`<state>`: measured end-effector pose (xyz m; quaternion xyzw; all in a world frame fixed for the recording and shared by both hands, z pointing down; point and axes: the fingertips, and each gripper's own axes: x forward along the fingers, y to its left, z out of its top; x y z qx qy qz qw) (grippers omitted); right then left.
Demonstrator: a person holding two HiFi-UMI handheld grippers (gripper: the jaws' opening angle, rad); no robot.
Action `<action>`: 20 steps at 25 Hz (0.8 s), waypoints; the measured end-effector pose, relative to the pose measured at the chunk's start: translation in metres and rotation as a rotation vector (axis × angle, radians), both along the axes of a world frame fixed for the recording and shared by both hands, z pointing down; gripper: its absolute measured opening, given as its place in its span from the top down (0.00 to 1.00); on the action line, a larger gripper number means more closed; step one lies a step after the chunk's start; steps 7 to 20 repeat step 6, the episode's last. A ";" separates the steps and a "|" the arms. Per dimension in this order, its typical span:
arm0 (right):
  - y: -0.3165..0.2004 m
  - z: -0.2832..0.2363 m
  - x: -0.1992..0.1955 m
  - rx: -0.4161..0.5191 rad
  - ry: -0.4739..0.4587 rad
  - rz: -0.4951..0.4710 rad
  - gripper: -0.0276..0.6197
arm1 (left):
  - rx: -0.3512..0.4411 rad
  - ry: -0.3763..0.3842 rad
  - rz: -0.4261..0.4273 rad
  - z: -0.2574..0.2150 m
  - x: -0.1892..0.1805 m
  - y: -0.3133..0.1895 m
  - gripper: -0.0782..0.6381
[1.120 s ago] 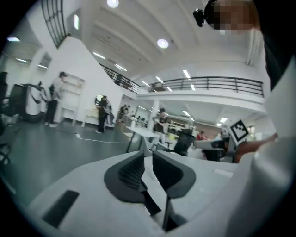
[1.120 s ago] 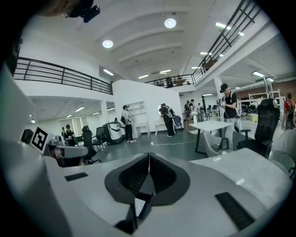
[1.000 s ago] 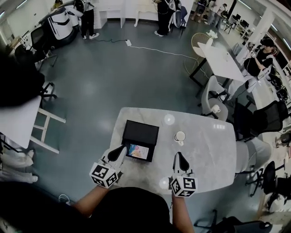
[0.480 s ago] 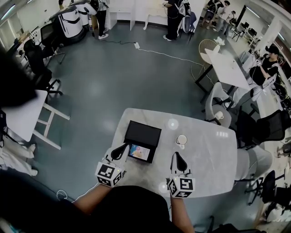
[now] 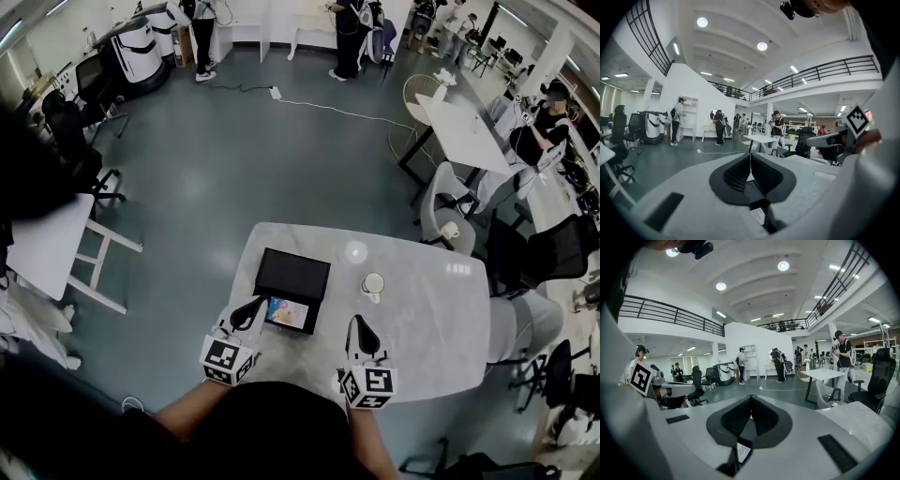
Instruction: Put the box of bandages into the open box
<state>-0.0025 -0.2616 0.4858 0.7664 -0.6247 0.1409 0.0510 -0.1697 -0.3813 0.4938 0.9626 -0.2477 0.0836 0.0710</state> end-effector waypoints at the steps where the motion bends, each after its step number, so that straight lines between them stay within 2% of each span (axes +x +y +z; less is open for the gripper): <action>1: 0.000 0.002 0.000 -0.006 0.002 0.001 0.94 | -0.002 -0.005 -0.002 0.001 -0.001 -0.001 0.86; 6: -0.001 0.012 0.005 -0.038 0.009 0.001 0.94 | -0.011 -0.018 0.001 0.008 0.005 -0.008 0.86; 20: -0.001 0.012 0.005 -0.038 0.009 0.001 0.94 | -0.011 -0.018 0.001 0.008 0.005 -0.008 0.86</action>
